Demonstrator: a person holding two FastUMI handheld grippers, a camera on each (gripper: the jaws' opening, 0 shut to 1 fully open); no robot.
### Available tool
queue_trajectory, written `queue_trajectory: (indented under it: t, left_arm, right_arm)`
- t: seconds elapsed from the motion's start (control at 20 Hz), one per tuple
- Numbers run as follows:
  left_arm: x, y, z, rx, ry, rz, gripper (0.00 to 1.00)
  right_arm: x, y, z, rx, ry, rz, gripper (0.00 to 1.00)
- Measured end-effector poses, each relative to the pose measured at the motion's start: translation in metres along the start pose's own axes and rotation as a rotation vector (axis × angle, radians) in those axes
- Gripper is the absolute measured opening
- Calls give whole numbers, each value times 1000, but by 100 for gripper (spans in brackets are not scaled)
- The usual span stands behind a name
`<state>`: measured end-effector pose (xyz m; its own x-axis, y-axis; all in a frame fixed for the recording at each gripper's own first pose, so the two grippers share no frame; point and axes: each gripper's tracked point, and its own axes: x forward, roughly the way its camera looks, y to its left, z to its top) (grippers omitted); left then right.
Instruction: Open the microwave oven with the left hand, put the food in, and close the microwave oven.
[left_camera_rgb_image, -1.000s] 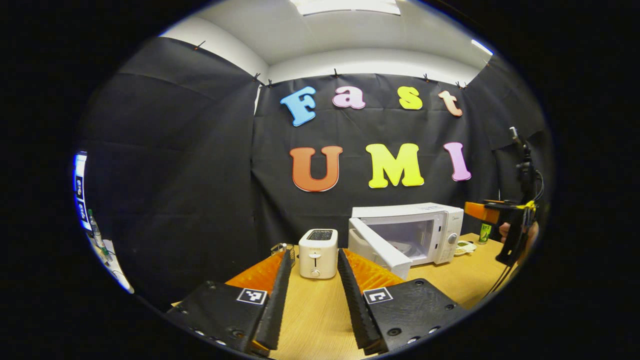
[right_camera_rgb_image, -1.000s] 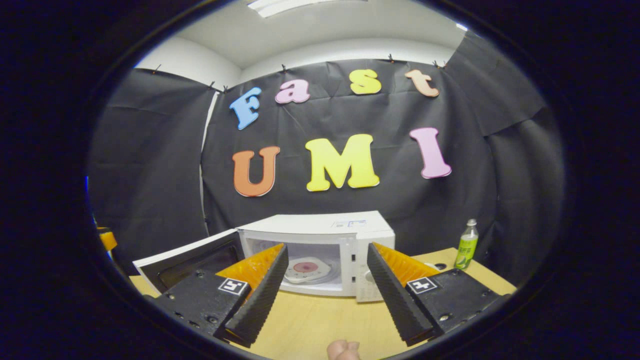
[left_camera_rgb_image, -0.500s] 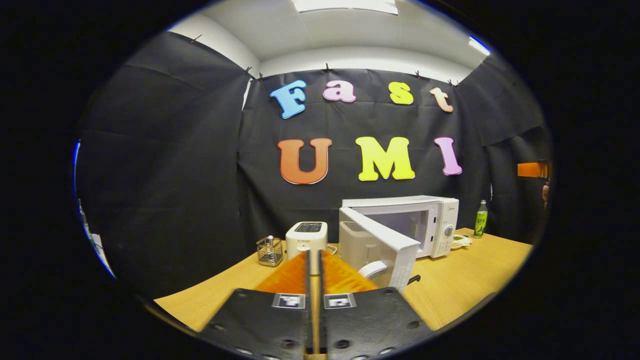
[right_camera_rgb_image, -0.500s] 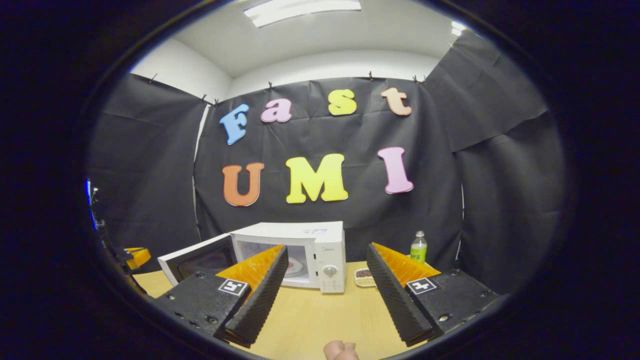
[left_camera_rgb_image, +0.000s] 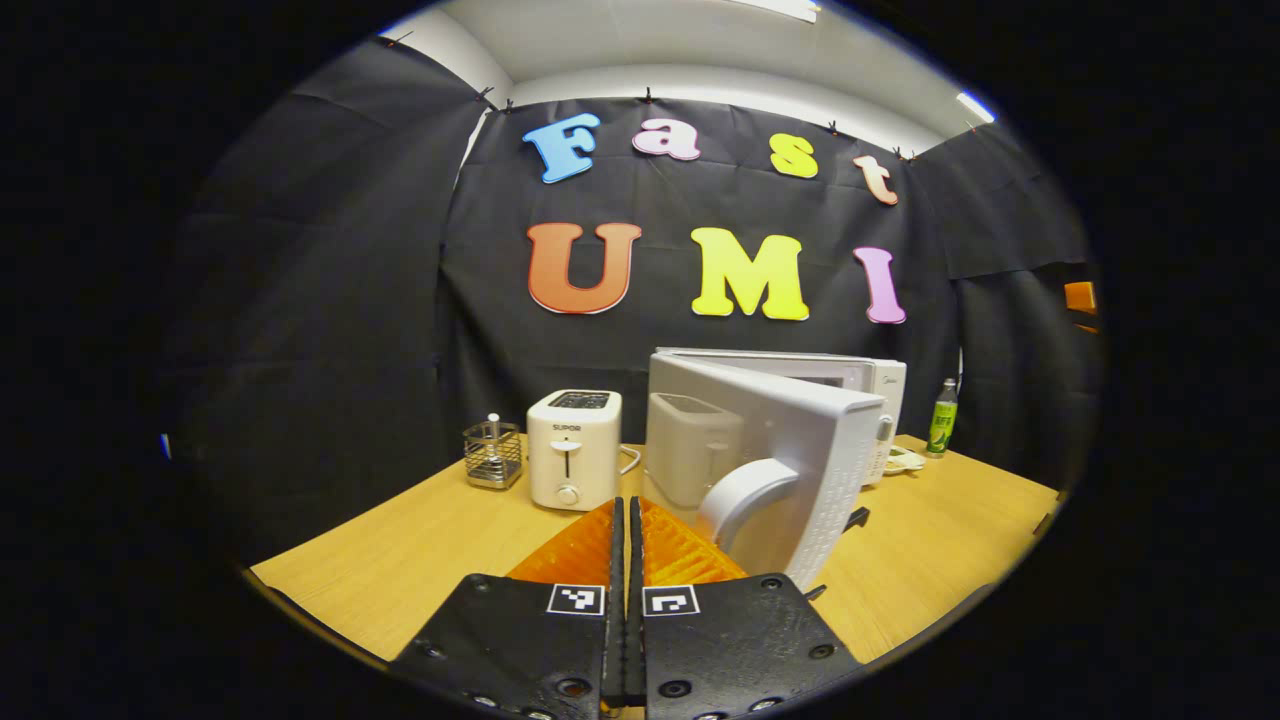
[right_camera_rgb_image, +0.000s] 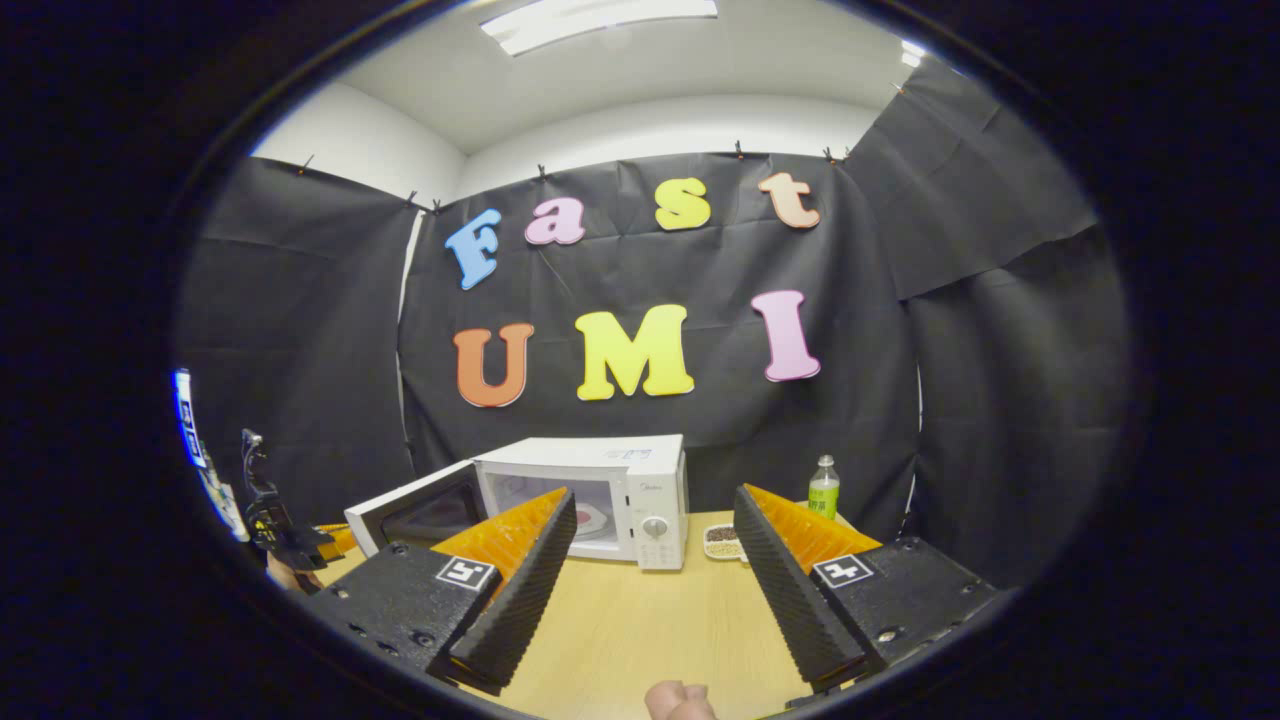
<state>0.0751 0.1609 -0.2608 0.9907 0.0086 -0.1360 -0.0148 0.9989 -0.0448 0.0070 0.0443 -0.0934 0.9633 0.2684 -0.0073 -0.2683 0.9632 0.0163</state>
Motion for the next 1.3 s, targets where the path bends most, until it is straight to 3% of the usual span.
queue_trajectory:
  t: [0.15, 0.2, 0.45, 0.65, 1.1, 1.3]
  left_arm:
    - [3, -19, -3, 31, 6, -36, 0]
    - [4, -28, -3, 29, 9, -56, 0]
    - [13, -82, 4, -17, -4, -197, 0]
    - [36, -116, 7, -38, -2, -256, 0]
    - [88, -188, -2, 29, 18, -411, 0]
    - [115, -209, -8, 13, 42, -440, 0]
  right_arm:
    - [-13, -3, 12, 16, -27, -12, 100]
    - [-17, -2, 14, 22, -29, -8, 91]
    - [-28, -9, 23, 17, -44, -2, 91]
    - [-28, -14, 18, 29, -32, -5, 91]
    - [-19, -28, 11, 51, -24, -7, 91]
    - [-19, -26, 5, 85, -9, 14, 91]
